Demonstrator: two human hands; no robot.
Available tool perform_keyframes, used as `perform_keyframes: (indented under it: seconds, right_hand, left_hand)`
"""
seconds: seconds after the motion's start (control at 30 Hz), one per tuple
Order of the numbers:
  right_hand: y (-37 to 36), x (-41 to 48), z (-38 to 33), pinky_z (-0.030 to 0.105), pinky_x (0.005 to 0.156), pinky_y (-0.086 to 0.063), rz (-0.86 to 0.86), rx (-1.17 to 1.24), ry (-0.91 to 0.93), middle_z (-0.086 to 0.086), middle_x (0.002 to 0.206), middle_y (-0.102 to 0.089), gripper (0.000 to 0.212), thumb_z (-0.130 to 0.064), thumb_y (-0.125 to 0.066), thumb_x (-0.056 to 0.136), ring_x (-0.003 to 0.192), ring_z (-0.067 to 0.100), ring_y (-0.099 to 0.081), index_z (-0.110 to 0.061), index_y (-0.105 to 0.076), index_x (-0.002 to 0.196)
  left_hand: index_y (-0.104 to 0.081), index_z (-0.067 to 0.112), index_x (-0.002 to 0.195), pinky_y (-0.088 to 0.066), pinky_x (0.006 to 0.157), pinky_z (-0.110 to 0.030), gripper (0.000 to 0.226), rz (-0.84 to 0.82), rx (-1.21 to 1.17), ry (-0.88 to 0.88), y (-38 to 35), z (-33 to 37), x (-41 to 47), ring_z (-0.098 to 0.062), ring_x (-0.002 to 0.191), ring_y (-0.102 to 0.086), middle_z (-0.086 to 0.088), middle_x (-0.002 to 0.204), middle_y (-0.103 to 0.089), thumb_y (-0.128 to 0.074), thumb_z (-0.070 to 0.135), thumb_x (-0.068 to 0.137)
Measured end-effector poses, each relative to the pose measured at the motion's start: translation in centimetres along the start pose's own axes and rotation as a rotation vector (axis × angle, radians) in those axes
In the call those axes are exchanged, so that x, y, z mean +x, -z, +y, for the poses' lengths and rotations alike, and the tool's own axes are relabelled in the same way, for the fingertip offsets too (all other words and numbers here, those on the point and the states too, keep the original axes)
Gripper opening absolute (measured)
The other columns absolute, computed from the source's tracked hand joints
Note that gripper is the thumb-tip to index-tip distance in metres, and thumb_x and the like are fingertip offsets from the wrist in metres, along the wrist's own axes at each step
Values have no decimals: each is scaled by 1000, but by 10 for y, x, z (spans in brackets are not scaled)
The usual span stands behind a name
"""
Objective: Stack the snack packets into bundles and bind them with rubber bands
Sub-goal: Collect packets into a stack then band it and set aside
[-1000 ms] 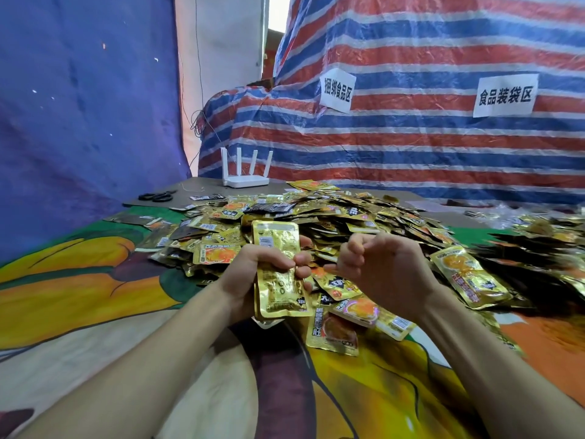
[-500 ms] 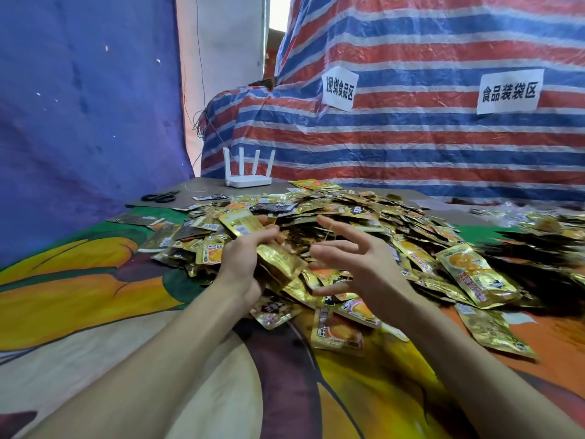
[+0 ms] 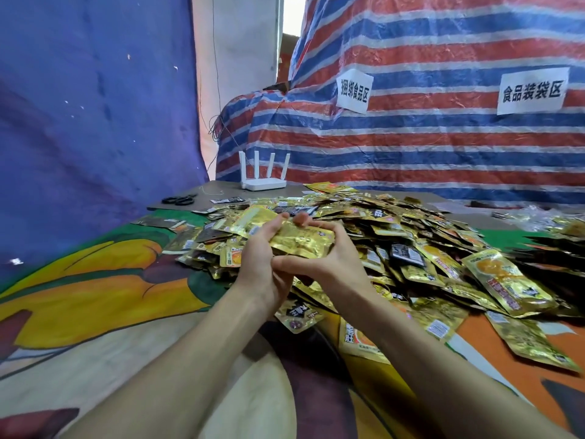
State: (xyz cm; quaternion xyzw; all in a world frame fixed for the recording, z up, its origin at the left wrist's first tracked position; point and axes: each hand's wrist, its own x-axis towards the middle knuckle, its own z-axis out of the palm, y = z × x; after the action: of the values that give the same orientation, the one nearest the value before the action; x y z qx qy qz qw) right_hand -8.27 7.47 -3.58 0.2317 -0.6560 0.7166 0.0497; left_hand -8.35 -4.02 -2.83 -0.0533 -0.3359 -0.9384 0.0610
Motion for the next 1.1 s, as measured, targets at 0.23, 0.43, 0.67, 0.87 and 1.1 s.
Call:
perform_keyframes:
  seconds: [0.23,0.43,0.67,0.87,1.1]
  right_hand:
    - [7,4,8,40,71,-48,59,209,-10,19,88,-68,55,-26,-73,54,82,31,-64,0,-56,100]
    - [14,0,5,38,68,-54,104,85,-57,13,96,-75,59,-45,-77,68,85,24,-73,-2,-68,107]
    - [30,-7,-20,40,64,-60,-39,38,-310,12,101,-77,40,-20,-89,74,89,29,-76,-14,-73,111]
    - [62,-15,-38,36,53,-58,39,-50,-263,7,77,-75,30,-18,-90,71,66,23,-73,-13,-75,97]
    - [165,4,-67,42,56,-62,453,-304,-196,10,88,-77,48,-23,-91,71,71,25,-75,-9,-64,110]
  left_hand:
    - [-81,15,80,-61,79,-39,48,-100,78,64,0,-2,-3,-23,83,-76,-7,98,-79,-40,26,102]
    - [-83,18,74,-60,80,-44,53,-137,83,32,1,-3,-4,-21,83,-77,-6,95,-79,-39,26,103]
    - [-83,29,90,-60,86,-42,39,-250,298,32,3,-11,-7,-22,105,-73,-3,118,-75,-45,31,100]
    - [-74,8,104,-55,91,-42,80,-207,554,-35,2,-22,-8,-28,96,-72,-13,105,-75,-92,62,48]
    - [-77,21,89,-52,75,-35,21,-238,859,-281,7,-27,-9,-22,79,-70,-7,84,-74,-84,37,77]
